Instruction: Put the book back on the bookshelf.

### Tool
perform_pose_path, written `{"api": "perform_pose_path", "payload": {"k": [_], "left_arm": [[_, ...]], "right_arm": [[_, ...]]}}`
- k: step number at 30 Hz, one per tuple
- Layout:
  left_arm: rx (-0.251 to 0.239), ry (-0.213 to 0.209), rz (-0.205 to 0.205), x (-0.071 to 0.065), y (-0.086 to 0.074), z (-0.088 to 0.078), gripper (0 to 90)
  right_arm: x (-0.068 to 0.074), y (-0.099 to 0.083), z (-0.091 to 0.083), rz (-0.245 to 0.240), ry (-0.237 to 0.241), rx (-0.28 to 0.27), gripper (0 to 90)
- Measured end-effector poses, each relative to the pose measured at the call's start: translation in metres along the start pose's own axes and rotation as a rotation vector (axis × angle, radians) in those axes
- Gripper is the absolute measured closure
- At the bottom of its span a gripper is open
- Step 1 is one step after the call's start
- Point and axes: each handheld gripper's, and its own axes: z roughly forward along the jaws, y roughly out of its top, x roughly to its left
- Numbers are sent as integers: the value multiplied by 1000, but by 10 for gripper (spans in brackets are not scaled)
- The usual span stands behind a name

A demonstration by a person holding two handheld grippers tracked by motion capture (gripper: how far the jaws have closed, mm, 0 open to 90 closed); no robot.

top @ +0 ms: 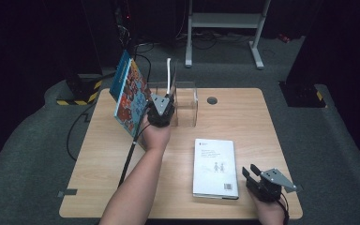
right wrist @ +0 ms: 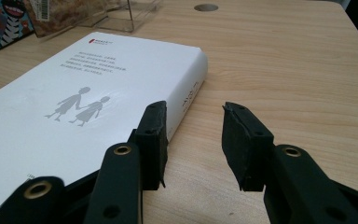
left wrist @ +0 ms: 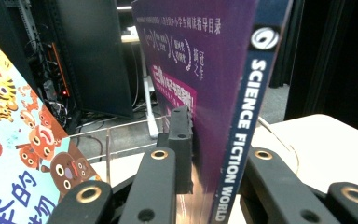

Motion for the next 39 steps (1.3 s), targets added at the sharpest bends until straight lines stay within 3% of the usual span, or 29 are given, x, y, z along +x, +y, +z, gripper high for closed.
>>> {"api": "perform_pose_path", "payload": {"k": [9,13,19,26,39], "left_arm": [[28,-17,2,-1,-2,2,754],[47,-32,-16,-3,-2,4,747],[65,26,33,-8,2,5,832],[45,69,11,-5,2,7,840],[14,82,-78,6,6,17,841]], "right_arm": [[-1,0,-1,9,-1,-3,604],[2,1,-1,-2,1,-4,603],[4,0,-1,-9,1,0,603],[2,0,0,-7,0,0,603],[0,0,1,-8,0,3,605]]}}
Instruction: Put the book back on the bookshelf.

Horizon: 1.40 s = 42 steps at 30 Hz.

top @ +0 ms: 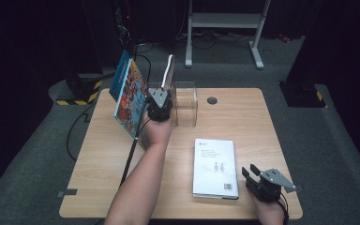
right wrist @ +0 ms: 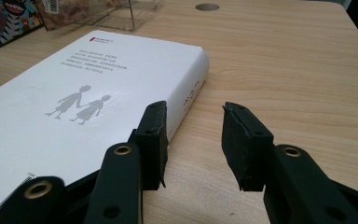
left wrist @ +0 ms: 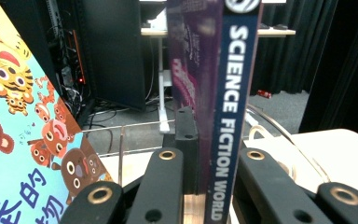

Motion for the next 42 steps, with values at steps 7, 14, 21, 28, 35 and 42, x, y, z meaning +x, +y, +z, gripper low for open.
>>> {"api": "perform_pose_path", "payload": {"k": [7,14,21,28,35,42], "left_arm": [[-9,-11,-14,-1,-4,2,839],[-5,-47,-15,-2,-7,1,833],[15,-69,-13,-2,-5,-1,817],[48,-80,42,-4,-3,-2,735],[85,-89,61,5,0,-2,702],[113,-50,93,14,2,-3,690]], "right_arm": [[0,0,0,-1,-1,-1,605],[1,0,0,-5,1,1,604],[2,0,1,-9,5,7,601],[3,0,1,-14,7,6,597],[4,0,1,-15,11,11,595],[4,0,2,-16,15,12,594]]}}
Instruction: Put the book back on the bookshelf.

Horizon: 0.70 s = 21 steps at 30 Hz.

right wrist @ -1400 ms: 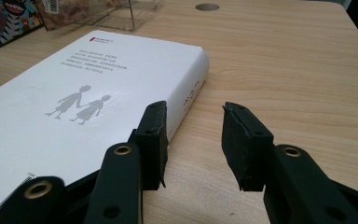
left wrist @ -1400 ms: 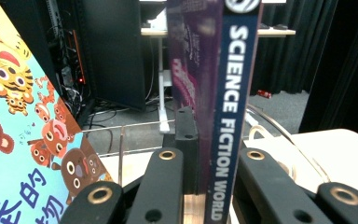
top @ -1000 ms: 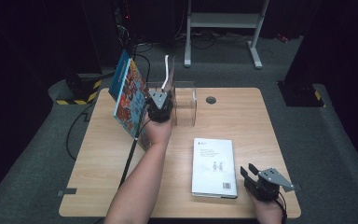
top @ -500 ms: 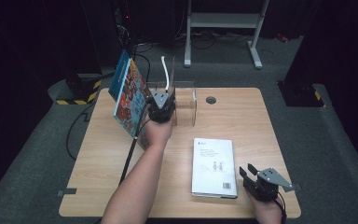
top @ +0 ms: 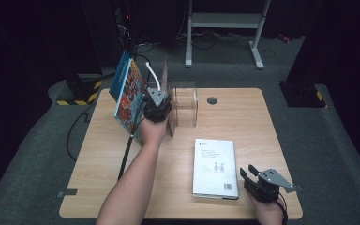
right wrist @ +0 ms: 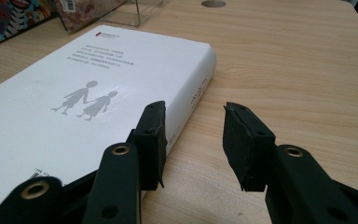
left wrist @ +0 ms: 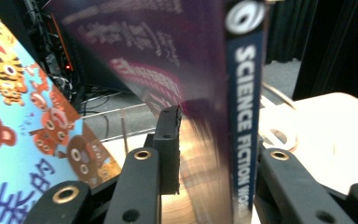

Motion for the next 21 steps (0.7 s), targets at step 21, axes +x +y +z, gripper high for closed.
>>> {"api": "perform_pose_path", "payload": {"k": [21], "left_arm": [[43,79,-86,20,-5,-3,672]], "right_arm": [[2,-1,2,-5,3,9,592]]}}
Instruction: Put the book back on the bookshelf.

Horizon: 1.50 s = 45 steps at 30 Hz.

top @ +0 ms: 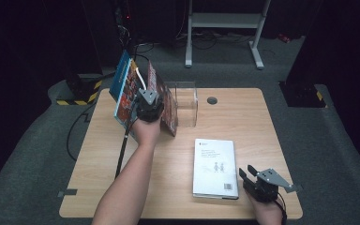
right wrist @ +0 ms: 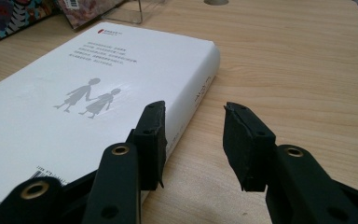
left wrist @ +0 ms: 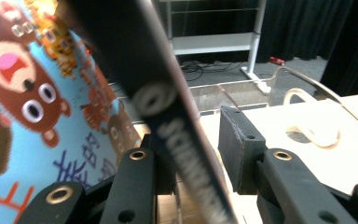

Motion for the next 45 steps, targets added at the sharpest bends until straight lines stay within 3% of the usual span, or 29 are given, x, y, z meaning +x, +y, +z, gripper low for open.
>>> {"api": "perform_pose_path", "payload": {"k": [4,24,45], "left_arm": [[11,18,-12,2,0,0,678],[48,27,-82,13,-1,-1,603],[76,23,-95,14,0,-1,508]], "right_arm": [[0,0,0,-3,-1,0,591],[2,0,1,-6,7,7,586],[4,-1,2,-11,10,8,586]]}}
